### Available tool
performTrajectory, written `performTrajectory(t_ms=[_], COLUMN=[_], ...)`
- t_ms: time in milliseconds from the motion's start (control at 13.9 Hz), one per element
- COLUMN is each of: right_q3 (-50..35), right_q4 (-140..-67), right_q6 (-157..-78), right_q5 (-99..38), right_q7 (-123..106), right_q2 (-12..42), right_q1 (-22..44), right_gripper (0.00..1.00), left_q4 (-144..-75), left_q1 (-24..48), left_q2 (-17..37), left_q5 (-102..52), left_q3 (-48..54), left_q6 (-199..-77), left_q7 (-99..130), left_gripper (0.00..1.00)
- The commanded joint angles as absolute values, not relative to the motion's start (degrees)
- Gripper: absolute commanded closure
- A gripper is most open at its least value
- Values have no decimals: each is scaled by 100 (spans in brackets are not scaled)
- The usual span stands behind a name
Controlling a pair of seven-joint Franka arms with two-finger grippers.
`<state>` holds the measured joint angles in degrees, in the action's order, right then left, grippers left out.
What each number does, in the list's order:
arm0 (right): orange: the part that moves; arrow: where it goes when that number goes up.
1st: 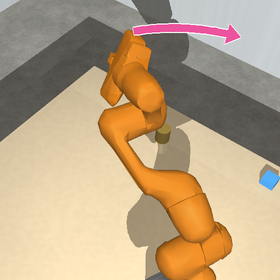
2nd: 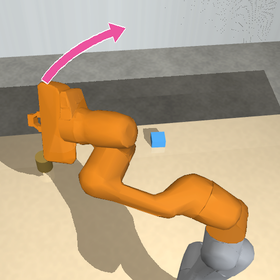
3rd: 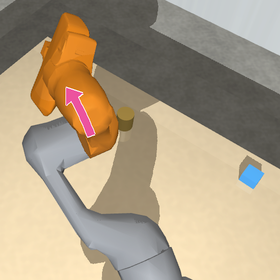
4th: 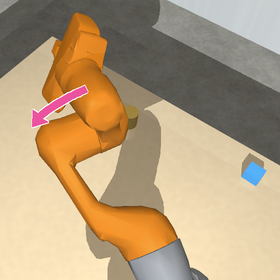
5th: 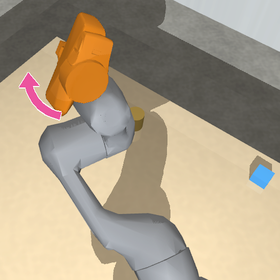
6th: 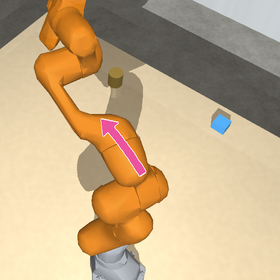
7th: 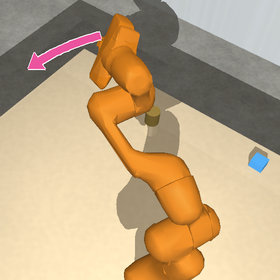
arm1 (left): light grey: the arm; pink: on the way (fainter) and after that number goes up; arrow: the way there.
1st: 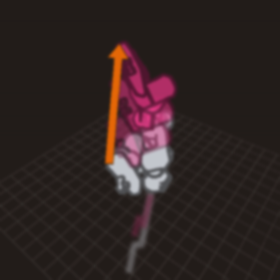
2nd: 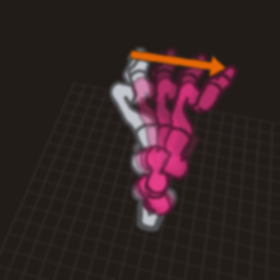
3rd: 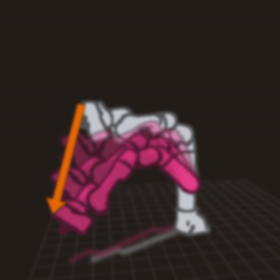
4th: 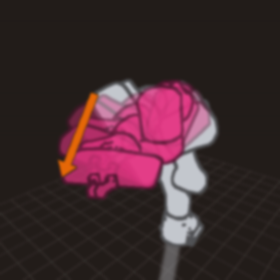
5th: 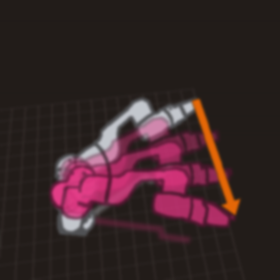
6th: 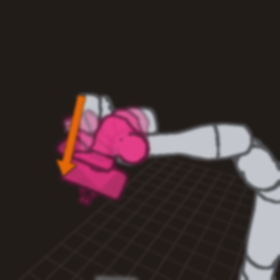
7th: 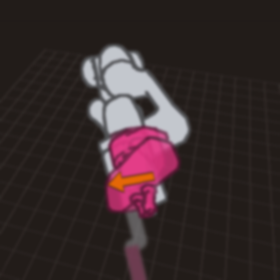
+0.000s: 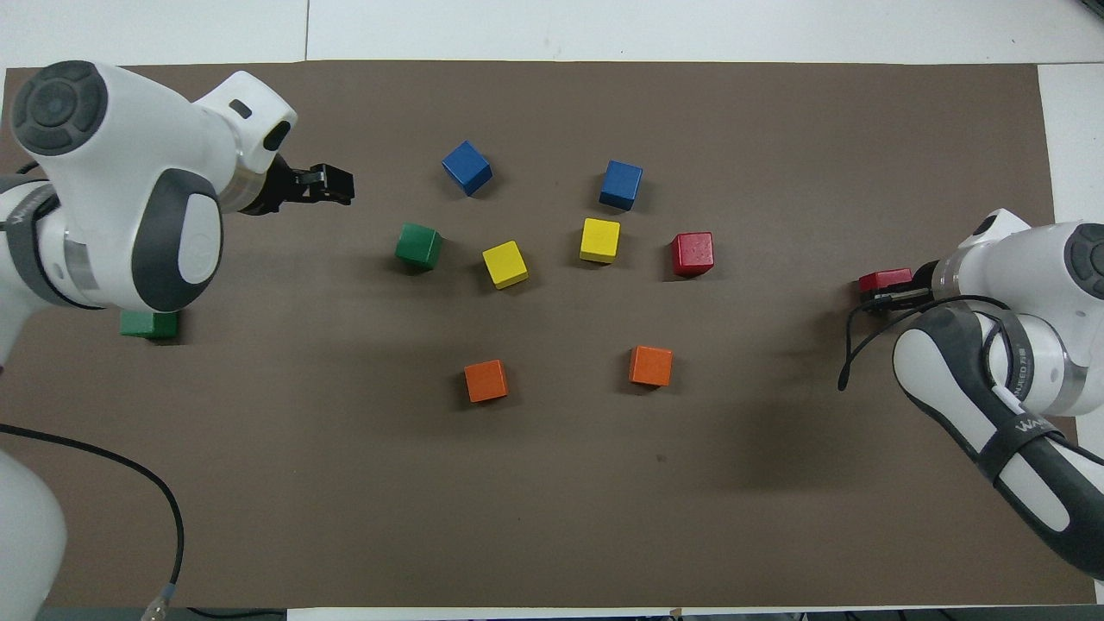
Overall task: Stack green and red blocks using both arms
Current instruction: 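Reach and grasp the other green cube with the left gripper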
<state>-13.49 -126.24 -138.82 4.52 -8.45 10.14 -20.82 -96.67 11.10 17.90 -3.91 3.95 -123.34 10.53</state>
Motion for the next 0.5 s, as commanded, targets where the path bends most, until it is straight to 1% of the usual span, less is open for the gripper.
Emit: performTrajectory(t_ms=[0,72,216,432], right_q3=[-1415,-1415,-1415,-1415], right_q4=[-12779,-12805,-12814,-12832], right_q6=[-14062,-14123,-14159,-14211], right_q5=[563,563,571,563], right_q7=[-738,-738,-738,-738], right_q2=[932,949,984,984], right_q1=[-2188,-2188,-2215,-2224], right_gripper=[100,100,100,96], left_q4=[-9422,-9361,-9325,-9229], left_q1=[1519,1590,1635,1644], left_q2=[2310,2477,2645,2874], left_q5=[-422,-396,-387,-378], left_q3=[290,290,299,316], left_q6=[-12638,-12778,-12920,-12946], left_q7=[1037,1020,958,451], left_gripper=[0,0,0,0])
